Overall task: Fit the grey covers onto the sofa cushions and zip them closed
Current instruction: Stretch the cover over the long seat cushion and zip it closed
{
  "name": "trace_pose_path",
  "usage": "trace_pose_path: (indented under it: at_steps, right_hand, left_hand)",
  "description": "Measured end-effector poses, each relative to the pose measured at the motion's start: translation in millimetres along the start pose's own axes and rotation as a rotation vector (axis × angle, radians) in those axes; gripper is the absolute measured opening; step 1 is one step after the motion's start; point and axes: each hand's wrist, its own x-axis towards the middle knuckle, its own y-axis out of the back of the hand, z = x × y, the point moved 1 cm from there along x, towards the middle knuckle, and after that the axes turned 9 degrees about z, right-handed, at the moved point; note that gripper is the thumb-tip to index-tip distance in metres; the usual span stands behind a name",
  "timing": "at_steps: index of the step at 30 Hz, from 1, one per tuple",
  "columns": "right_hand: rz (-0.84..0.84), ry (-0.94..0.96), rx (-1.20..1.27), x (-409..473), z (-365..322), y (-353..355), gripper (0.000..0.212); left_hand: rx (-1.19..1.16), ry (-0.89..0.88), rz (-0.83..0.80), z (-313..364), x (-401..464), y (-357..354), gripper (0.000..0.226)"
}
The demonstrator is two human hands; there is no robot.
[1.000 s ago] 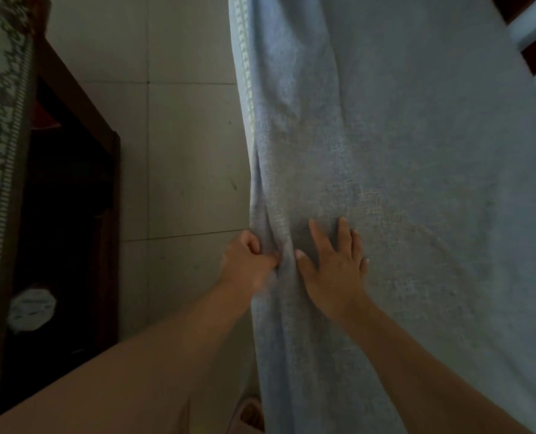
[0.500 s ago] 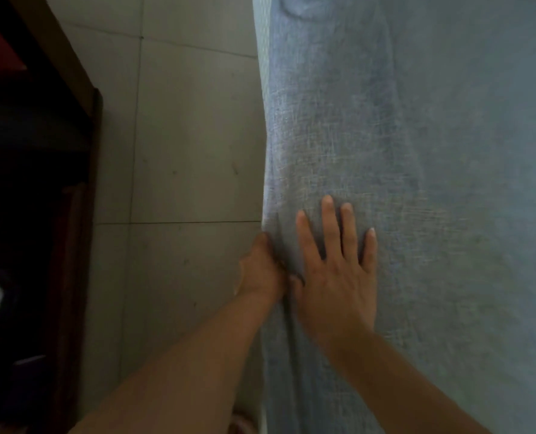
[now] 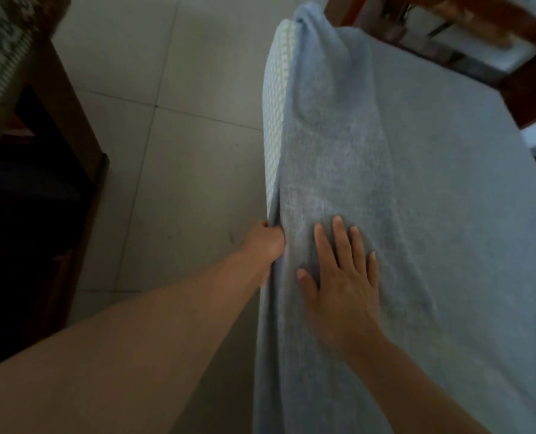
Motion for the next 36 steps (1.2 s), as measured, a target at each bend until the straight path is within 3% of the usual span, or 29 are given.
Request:
trace_pose_path:
  at_steps: [4, 9, 13, 18, 22, 26, 32, 36]
  right_hand:
    - [-0.06, 0.021, 0.034, 34, -1, -6, 0.074]
    - [-0.027, 0.047, -0.022, 74, -9, -17, 0.072]
    - [0.01, 0.072, -0.027, 92, -10, -22, 0.071]
    - [-0.029, 0.115, 0.068, 112, 0, -19, 0.068]
    - [-0.125, 0.049, 0.136, 138, 10, -6, 0.063]
    - [-0.29, -0.062, 0.143, 167, 22, 8, 0.067]
    - [-0.456, -0.099, 0.14, 187, 20, 19, 0.072]
    - [-0.502, -0.139, 0.129, 200, 12, 29, 0.08]
  left_hand:
    - [0.103, -0.036, 0.014, 19, 27, -1, 0.037]
    - [0.25, -0.049, 0.142, -4, 67, 19, 0.048]
    - [0.333, -0.027, 0.131, -6, 70, 7, 0.04]
    - [0.167, -0.123, 0.174, 38, 61, -6, 0.014]
    - [0.065, -0.294, 0.155, 90, 54, -16, 0.039]
    - [0.442, -0.571, 0.069, 121, 60, -23, 0.056]
    - [1.094, -0.555, -0.201, 153, 63, -21, 0.067]
    - [1.321, -0.585, -0.177, 178, 60, -17, 0.061]
